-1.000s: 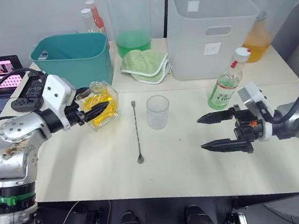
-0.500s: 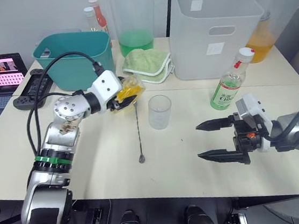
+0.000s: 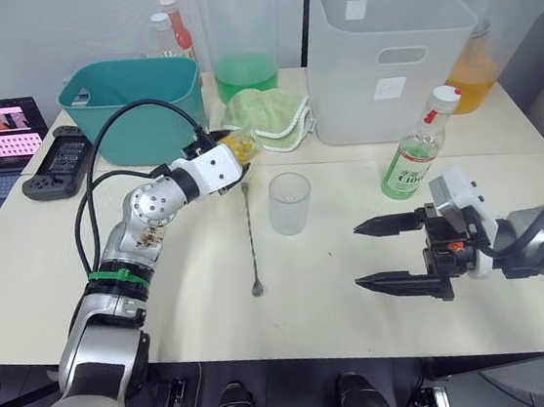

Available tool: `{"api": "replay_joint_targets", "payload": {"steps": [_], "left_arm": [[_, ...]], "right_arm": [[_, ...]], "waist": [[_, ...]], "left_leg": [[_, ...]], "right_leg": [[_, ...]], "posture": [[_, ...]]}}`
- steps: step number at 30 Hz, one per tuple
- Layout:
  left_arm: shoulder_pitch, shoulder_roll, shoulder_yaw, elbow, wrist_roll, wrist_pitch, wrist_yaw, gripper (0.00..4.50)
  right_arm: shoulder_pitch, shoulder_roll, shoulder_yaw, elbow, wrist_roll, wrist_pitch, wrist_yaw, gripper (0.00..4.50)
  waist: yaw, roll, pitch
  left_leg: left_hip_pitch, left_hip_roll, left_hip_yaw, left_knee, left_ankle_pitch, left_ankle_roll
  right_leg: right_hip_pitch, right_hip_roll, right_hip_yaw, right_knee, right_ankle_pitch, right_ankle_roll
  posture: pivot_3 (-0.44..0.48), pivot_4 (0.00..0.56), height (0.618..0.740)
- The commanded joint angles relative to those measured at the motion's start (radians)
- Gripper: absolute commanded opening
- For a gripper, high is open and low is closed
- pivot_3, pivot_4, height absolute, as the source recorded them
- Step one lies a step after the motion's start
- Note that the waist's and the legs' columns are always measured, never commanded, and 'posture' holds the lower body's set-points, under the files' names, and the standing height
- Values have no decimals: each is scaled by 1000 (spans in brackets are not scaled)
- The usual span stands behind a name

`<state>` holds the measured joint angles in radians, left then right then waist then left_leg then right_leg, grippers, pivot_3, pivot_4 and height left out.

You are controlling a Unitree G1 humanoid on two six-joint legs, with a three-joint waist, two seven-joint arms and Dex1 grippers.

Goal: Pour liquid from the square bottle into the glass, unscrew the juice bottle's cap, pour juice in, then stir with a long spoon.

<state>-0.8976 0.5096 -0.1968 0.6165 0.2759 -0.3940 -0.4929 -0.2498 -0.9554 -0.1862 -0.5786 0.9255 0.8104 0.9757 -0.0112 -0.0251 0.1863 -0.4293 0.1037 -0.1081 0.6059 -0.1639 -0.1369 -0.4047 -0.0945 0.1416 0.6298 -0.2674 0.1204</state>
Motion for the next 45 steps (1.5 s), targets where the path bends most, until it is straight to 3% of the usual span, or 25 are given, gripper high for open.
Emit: {"api": "replay_joint_targets", "payload": {"steps": [1,16,27,45], "left_arm": [[-63,-8,26,-33,-3,-72,56,2794],[-48,-56,-8,-22,72,-121,140,2794],[-61,-47,-54,-6,207,-178,258,2794],[-81,-43,-91,26,262,-247,302,2794]], "right_arm": [[-5,-5,-34,-29,26,4,-19,4479],[-16,9,-34,-21,7,3,-126,4479],[-30,20,-28,-15,7,10,-201,4479],[-34,51,-19,-29,1,0,-261,4479]], "waist": [[0,0,0],[1,0,0],[1,0,0],[1,0,0]], "left_leg": [[0,0,0,0,0,0],[0,0,0,0,2,-2],[0,0,0,-1,3,-2],[0,0,0,-1,4,-2]], "right_leg": [[0,0,0,0,0,0],[0,0,0,1,0,0],[0,0,0,1,0,0],[0,0,0,1,0,0]], "posture": [[0,150,734],[0,150,734],[0,150,734],[0,150,734]]}}
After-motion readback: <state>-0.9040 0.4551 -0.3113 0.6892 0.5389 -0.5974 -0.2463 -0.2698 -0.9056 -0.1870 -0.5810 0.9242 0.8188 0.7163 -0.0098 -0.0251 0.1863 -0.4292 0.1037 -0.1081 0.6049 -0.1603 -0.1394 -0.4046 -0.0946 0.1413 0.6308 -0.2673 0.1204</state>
